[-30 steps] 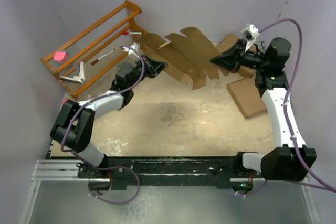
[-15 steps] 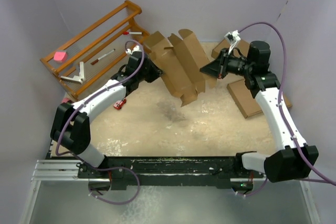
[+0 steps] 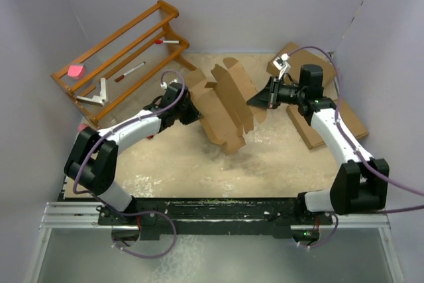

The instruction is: Fold the paper box

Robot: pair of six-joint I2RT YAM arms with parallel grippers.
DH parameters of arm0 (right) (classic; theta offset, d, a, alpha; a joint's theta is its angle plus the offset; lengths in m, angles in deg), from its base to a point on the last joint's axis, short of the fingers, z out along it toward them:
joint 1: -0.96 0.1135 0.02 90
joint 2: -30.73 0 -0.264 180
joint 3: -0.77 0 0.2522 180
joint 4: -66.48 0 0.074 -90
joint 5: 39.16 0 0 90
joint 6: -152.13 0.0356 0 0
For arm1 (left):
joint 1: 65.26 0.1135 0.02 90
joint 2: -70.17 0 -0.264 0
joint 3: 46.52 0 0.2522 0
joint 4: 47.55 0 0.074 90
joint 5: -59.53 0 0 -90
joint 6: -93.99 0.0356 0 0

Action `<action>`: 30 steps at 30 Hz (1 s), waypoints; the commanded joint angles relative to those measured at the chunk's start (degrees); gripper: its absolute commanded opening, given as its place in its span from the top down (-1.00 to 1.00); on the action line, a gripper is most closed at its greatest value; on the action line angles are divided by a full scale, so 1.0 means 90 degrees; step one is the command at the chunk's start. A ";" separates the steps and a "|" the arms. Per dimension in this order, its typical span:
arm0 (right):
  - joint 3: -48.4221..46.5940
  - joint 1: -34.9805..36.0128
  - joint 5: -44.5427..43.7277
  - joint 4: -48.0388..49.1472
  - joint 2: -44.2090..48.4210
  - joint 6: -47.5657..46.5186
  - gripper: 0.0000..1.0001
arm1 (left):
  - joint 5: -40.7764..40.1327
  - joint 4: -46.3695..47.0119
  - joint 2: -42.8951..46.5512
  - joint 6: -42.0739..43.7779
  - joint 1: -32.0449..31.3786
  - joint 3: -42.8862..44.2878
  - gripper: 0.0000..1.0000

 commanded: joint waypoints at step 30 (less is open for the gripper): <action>0.0546 -0.0010 -0.1425 0.0010 -0.1648 -0.1690 0.03 | 0.0163 0.0578 -0.0489 -0.0150 -0.0054 -0.0821 0.90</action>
